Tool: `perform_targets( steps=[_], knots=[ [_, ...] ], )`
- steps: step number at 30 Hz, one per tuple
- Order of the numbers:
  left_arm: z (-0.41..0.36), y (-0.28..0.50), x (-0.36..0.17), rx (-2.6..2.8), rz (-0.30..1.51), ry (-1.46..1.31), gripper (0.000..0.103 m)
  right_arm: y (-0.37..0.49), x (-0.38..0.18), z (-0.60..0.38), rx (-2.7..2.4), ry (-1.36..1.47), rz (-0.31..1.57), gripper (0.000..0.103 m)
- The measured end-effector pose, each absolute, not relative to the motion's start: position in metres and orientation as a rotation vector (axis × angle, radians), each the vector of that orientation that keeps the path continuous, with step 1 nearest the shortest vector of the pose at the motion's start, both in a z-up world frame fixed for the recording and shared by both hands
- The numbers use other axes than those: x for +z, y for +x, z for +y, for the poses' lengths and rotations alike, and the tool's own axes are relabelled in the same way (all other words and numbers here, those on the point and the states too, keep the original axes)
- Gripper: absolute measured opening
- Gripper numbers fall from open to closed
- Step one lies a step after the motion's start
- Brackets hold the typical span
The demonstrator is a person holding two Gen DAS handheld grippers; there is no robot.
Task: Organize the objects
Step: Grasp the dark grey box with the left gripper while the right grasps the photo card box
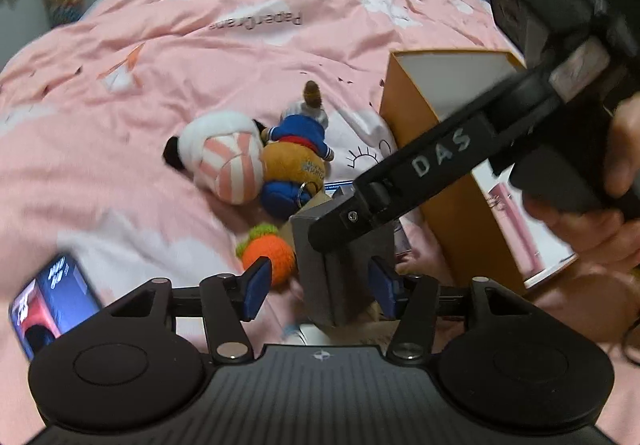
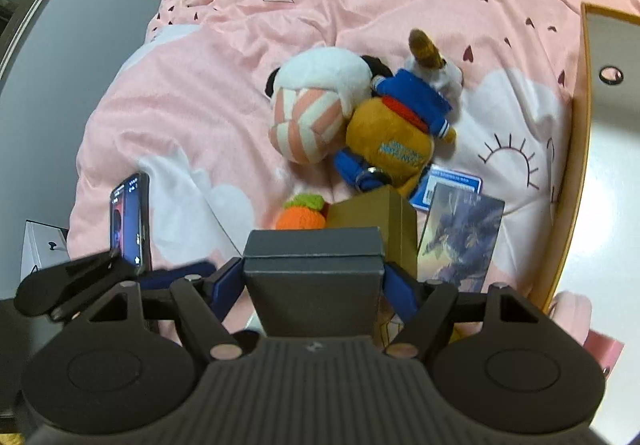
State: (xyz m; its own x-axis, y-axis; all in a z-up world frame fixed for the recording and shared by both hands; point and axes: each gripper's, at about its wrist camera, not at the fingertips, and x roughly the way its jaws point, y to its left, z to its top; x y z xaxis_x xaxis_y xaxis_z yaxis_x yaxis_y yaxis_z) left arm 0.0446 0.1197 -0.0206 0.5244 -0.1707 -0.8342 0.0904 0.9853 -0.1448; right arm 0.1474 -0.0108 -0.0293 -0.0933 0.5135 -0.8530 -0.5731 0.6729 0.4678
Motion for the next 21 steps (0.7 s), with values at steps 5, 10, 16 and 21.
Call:
perform_targets(
  steps=[5,10,16,21],
  knots=[
    [0.124,0.067,-0.043,-0.197,1.034,-0.146,0.068,0.162,-0.024,-0.004,0.926,-0.003,1.424,0.076],
    [0.139,0.067,-0.048,-0.171,1.024,-0.318,0.06,0.172,-0.03,-0.006,0.926,0.025,1.435,0.076],
    [0.146,0.056,-0.036,-0.068,0.999,-0.36,0.039,0.169,-0.014,-0.008,0.904,-0.04,1.354,0.076],
    [0.155,0.052,-0.028,-0.015,0.963,-0.402,0.039,0.161,-0.011,0.002,0.778,-0.242,1.272,0.065]
  ],
)
